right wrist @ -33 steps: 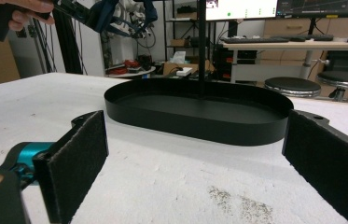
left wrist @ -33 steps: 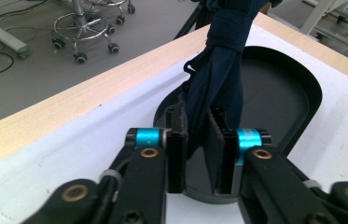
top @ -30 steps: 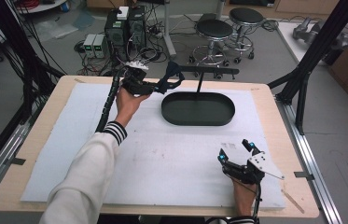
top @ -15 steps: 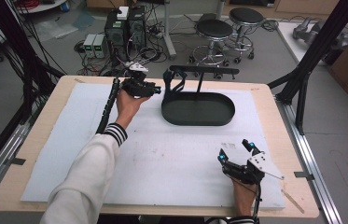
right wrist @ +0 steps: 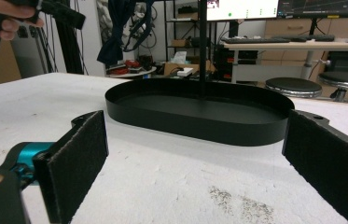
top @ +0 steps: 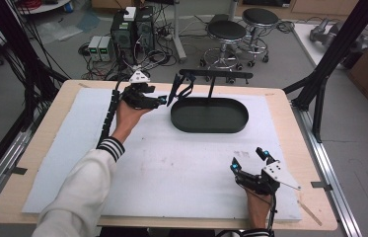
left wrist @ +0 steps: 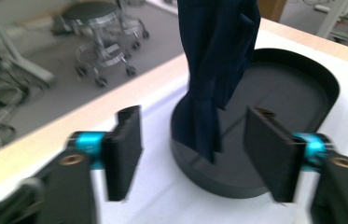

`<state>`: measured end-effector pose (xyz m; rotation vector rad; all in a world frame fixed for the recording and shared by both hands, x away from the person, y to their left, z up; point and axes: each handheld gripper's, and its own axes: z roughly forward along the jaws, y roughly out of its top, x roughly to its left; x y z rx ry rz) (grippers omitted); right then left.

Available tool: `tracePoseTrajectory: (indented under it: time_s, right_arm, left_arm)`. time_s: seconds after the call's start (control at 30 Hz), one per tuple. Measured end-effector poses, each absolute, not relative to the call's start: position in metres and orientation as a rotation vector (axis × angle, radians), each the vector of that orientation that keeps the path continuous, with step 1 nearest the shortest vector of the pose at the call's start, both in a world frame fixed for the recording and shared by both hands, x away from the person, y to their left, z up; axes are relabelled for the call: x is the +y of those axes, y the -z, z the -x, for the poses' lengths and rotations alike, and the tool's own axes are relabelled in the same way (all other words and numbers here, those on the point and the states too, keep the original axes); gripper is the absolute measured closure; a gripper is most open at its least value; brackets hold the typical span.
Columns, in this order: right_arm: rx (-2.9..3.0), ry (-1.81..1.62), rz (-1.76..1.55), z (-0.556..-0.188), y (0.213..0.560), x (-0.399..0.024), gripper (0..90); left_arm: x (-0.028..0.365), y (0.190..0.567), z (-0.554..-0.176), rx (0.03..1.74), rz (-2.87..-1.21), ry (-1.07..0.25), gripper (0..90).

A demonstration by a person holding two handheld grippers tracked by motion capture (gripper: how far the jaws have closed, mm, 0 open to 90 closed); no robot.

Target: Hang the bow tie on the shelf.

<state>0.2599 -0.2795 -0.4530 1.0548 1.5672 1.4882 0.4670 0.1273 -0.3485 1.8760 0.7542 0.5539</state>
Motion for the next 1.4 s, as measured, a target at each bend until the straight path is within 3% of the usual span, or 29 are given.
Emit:
tracePoseTrajectory:
  time_s: [0.2,0.37,0.5,1.0,1.4]
  right_arm:
    - [1.570,-1.488,-1.052,-0.259,0.453,-0.279,5.9]
    - [1.571,-1.479,-1.045,-0.259,0.453,-0.278,5.9]
    - [1.570,-1.474,-1.042,-0.259,0.453,-0.278,5.9]
    - [1.565,-1.449,-1.031,-0.258,0.453,-0.276,5.9]
    - [1.564,-1.438,-1.027,-0.258,0.453,-0.275,5.9]
  left_arm:
    - [0.152,0.358,-0.446,0.707,-1.798,-0.489,23.0]
    - [0.170,0.366,-0.423,0.670,-1.742,-0.493,24.6]
    - [0.193,0.377,-0.396,0.633,-1.673,-0.448,18.7]
    - [0.268,0.427,-0.310,0.658,-1.495,-0.571,14.8]
    - [0.295,0.450,-0.290,0.691,-1.455,-0.615,14.6]
